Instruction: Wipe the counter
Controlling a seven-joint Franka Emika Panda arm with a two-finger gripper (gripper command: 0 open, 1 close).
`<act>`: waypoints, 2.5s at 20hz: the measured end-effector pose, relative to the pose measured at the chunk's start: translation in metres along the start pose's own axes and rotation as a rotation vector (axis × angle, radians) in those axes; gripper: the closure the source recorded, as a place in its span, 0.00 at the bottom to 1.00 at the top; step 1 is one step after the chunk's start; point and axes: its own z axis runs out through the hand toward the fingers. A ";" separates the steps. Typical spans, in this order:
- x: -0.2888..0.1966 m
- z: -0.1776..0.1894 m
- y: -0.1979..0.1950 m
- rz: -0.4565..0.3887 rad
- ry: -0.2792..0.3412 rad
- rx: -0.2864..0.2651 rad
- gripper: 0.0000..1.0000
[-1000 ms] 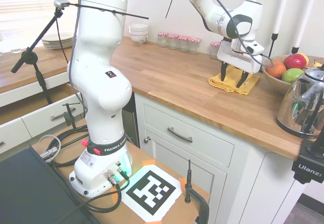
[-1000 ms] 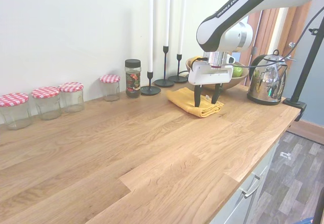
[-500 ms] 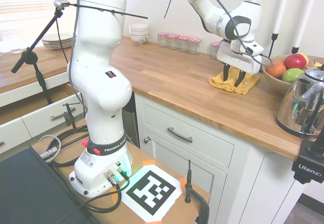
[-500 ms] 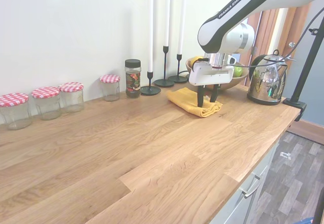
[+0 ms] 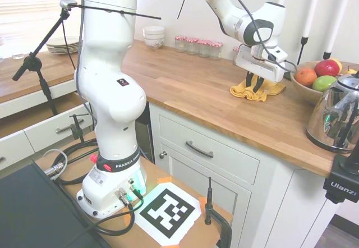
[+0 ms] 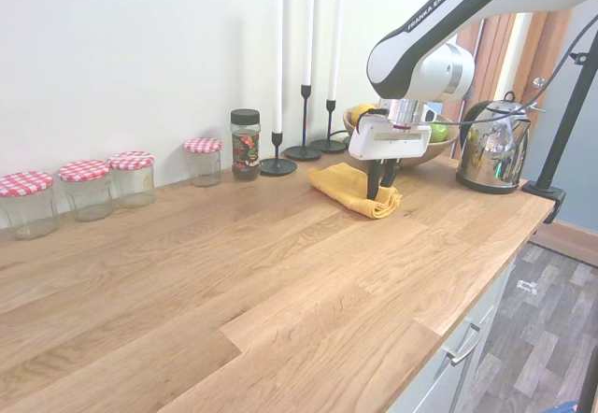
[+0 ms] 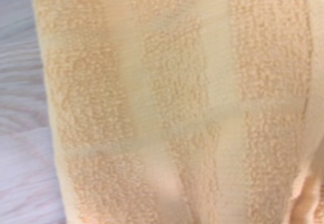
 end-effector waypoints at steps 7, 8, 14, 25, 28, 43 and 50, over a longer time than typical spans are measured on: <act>-0.005 0.000 -0.004 -0.014 0.000 0.002 1.00; -0.006 0.001 -0.005 -0.018 -0.001 0.002 1.00; -0.028 0.004 -0.028 -0.069 -0.003 0.005 1.00; -0.106 0.014 -0.097 -0.175 0.011 -0.012 1.00; -0.129 0.017 -0.115 -0.204 0.021 -0.021 1.00; -0.251 0.029 -0.173 -0.341 0.085 -0.069 1.00; -0.305 0.034 -0.190 -0.394 0.082 -0.068 1.00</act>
